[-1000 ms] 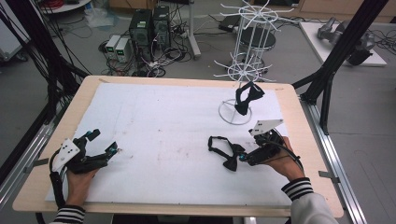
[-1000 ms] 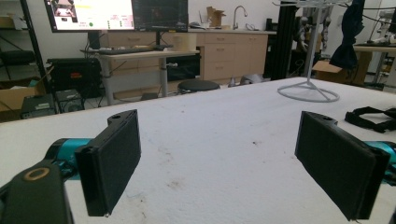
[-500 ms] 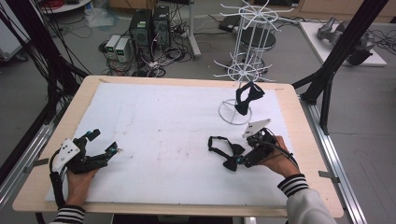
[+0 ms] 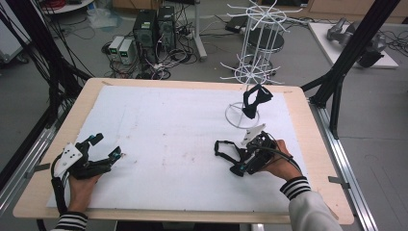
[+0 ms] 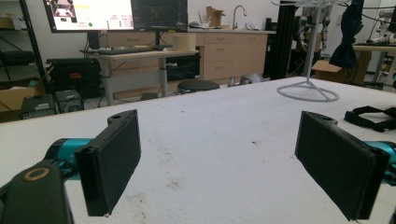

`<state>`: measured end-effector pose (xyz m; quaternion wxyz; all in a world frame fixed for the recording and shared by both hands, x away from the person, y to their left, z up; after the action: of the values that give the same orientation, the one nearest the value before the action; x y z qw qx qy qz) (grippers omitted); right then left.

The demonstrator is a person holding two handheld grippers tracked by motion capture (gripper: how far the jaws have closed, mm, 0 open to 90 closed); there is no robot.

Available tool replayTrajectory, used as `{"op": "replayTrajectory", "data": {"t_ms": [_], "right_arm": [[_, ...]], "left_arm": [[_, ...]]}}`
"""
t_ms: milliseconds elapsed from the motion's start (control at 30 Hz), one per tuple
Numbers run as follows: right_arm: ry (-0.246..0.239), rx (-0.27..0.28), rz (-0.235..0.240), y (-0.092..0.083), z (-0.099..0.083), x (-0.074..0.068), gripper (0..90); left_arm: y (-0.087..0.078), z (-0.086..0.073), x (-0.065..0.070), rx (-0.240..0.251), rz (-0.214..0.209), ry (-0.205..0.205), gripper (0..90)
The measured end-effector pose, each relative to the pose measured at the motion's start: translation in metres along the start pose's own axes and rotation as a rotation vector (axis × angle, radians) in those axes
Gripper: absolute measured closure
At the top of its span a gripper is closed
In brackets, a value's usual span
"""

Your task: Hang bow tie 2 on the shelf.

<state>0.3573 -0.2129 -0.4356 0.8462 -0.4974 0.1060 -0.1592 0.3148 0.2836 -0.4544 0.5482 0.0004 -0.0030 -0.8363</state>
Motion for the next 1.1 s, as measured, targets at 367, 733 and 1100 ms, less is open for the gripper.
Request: {"op": "replayTrajectory", "data": {"t_ms": [367,733,1100], "right_arm": [[-0.015,-0.05,0.012,0.011,0.004,-0.001,6.8],[-0.026,-0.09,0.045,0.016,0.003,-0.003,13.8],[-0.008,-0.104,0.073,0.017,0.001,-0.003,19.8]], "left_arm": [[0.0,0.0,0.0,0.002,-0.001,-0.004,14.7],[0.0,0.0,0.0,0.0,-0.002,0.0,14.7],[0.0,0.0,0.0,0.002,-0.001,-0.004,14.7]]}}
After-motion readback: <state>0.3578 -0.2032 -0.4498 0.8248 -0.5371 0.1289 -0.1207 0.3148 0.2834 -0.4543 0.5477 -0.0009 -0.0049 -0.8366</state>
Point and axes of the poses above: each handheld gripper's, and its own axes: y roughly forward along the jaws, z roughly out of its top, x roughly to its right, the point moved 4 cm from there along y, roughly forward along the jaws, and after that the axes turned 10 degrees about z, right-handed, at the moved point
